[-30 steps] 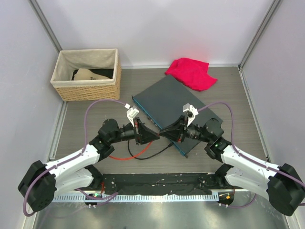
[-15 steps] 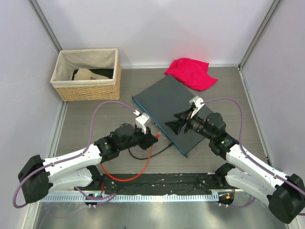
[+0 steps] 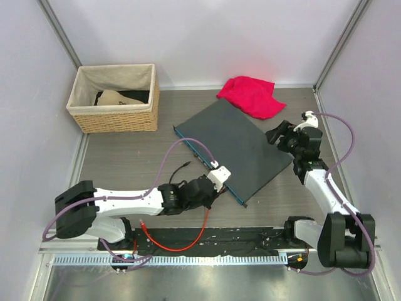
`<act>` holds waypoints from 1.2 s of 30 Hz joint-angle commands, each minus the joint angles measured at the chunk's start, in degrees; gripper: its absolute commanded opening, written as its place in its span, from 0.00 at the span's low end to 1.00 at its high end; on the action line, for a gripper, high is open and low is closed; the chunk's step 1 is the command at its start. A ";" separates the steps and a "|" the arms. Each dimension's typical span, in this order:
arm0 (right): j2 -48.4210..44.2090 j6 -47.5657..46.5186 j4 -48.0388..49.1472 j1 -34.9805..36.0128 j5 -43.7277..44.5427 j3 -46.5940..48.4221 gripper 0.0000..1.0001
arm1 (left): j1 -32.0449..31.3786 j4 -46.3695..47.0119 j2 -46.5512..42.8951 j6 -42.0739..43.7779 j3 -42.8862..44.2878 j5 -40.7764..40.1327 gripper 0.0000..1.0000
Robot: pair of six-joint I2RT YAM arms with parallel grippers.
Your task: Insert the plug into the switch port
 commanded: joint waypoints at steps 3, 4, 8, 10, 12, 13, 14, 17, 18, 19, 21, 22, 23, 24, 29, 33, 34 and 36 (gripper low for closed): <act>9.07 2.51 1.65 -8.77 -2.30 4.38 0.77 | -2.45 -0.03 5.44 1.48 4.95 0.05 0.00; 10.30 3.21 2.36 -11.13 -3.10 4.30 0.77 | -2.45 -0.03 6.06 1.56 5.30 1.37 0.00; 17.23 3.04 5.00 -15.37 -8.28 4.82 0.76 | -2.89 -2.13 10.10 1.39 7.59 4.80 0.00; 18.74 2.17 4.83 -15.81 -10.13 5.17 0.76 | -2.89 -4.06 12.21 1.48 9.43 5.68 0.00; 19.89 1.99 4.91 -15.81 -10.75 5.18 0.76 | -2.98 -5.04 13.79 1.48 10.92 6.48 0.00; 20.15 1.90 4.91 -15.81 -10.66 5.09 0.76 | -2.98 -6.61 15.11 1.48 11.54 6.74 0.00; 20.42 1.99 5.00 -15.81 -10.66 5.09 0.76 | -2.98 -7.41 15.82 1.48 12.16 6.74 0.00; 20.77 1.81 5.44 -15.81 -10.31 4.74 0.76 | -2.98 -10.66 18.10 1.13 15.40 6.57 0.00; 21.03 1.81 5.61 -15.81 -10.14 4.65 0.76 | -2.98 -12.84 18.72 1.04 16.11 6.30 0.00; 21.30 1.90 5.88 -15.81 -9.96 4.56 0.76 | -2.98 -13.99 20.03 1.04 16.99 5.95 0.00; 21.91 1.99 6.31 -15.90 -10.31 4.47 0.76 | -2.98 -17.15 21.27 0.95 19.36 4.55 0.00; 22.61 2.07 7.10 -15.81 -10.57 4.30 0.76 | -3.07 -18.04 21.71 0.86 20.07 4.02 0.00; 22.88 2.25 7.54 -15.90 -10.92 4.21 0.76 | -2.98 -18.92 22.50 0.77 21.38 3.50 0.00; 23.23 2.25 7.72 -15.90 -10.93 4.21 0.76 | -2.98 -20.41 22.85 0.69 21.91 2.27 0.00; 25.34 2.51 9.74 -15.81 -12.94 3.95 0.75 | -2.98 -24.81 25.13 0.25 25.51 -1.16 0.00; 26.57 2.78 10.62 -15.81 -13.91 4.03 0.75 | -2.98 -27.71 26.80 0.07 27.71 -2.31 0.00; 26.66 2.86 11.06 -15.81 -14.18 3.95 0.75 | -2.89 -28.06 27.07 0.07 28.07 -2.22 0.00; 26.84 3.04 11.41 -15.81 -14.62 3.86 0.75 | -2.98 -28.16 27.60 0.25 28.86 -2.49 0.00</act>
